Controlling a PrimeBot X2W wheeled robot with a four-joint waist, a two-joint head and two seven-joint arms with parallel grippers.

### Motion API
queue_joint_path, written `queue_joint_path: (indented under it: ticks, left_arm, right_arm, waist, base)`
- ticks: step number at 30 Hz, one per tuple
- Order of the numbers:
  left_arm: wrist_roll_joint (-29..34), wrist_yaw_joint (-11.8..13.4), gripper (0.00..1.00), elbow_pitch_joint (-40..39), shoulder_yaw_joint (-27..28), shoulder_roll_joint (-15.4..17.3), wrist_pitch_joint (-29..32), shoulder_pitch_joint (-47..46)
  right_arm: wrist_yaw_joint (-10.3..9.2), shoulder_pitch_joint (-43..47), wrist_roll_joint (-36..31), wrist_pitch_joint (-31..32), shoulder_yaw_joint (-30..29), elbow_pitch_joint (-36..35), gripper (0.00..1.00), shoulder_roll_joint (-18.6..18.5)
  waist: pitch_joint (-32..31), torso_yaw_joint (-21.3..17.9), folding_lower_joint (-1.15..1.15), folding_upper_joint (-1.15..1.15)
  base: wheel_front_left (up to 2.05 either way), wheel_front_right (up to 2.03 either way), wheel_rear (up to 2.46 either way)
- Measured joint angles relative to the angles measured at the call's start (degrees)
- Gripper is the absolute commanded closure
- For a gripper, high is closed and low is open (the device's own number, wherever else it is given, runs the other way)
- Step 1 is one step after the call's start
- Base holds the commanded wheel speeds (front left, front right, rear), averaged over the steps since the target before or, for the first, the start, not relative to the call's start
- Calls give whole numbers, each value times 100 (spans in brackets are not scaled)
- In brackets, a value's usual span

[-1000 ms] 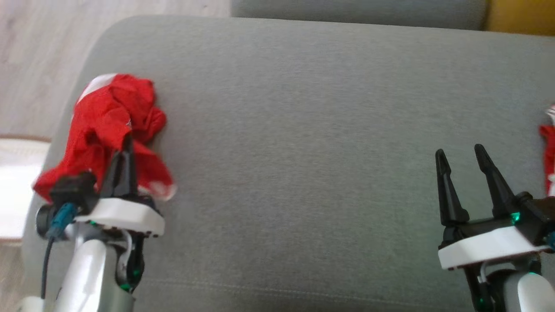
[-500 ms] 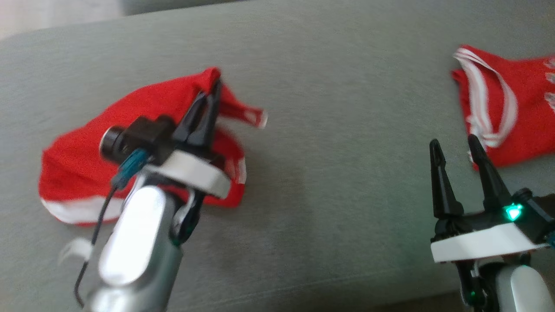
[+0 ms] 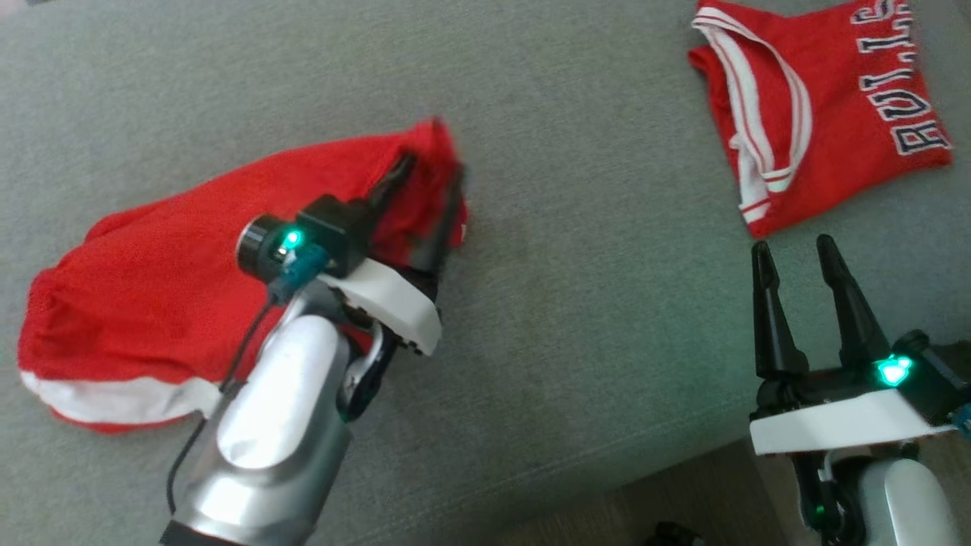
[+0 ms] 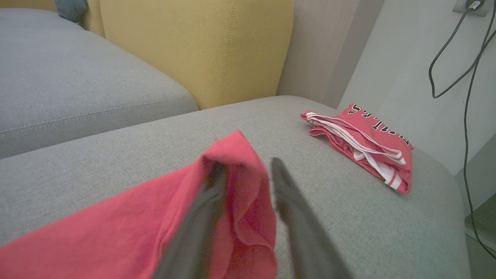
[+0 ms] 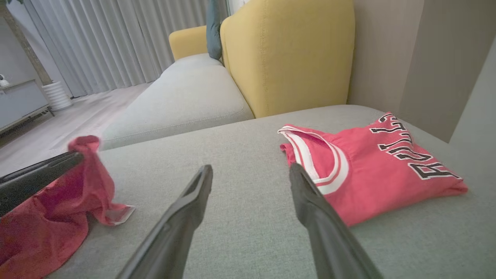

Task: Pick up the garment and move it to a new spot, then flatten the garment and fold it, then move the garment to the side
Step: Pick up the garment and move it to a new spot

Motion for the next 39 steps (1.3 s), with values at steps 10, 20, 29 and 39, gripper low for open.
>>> queue_joint_path:
  ticks: [10,20,29,39]
  left_arm:
    - [0,237,0,-370,-85,7,-311,385]
    - [-155,806,0,-1096,651,364,-360,1288]
    - [-159,960,0,-1594,1127,684,-361,2204]
    - [-86,1018,0,-1674,1110,779,-361,2647]
  right_arm:
    - [0,-24,-202,79,-21,8,0,2]
    - [0,14,-413,341,-130,10,0,1]
    - [0,333,-465,537,-191,0,0,1]
    - [1,747,-471,766,-298,-165,0,2]
  waist:
    - [-199,638,-1,0]
    - [-728,1442,-1,0]
    - [-1260,1866,-1,0]
    - [-1646,1792,-1,0]
  base:
    - [0,0,0]
    - [0,0,0]
    - [0,0,0]
    - [0,0,0]
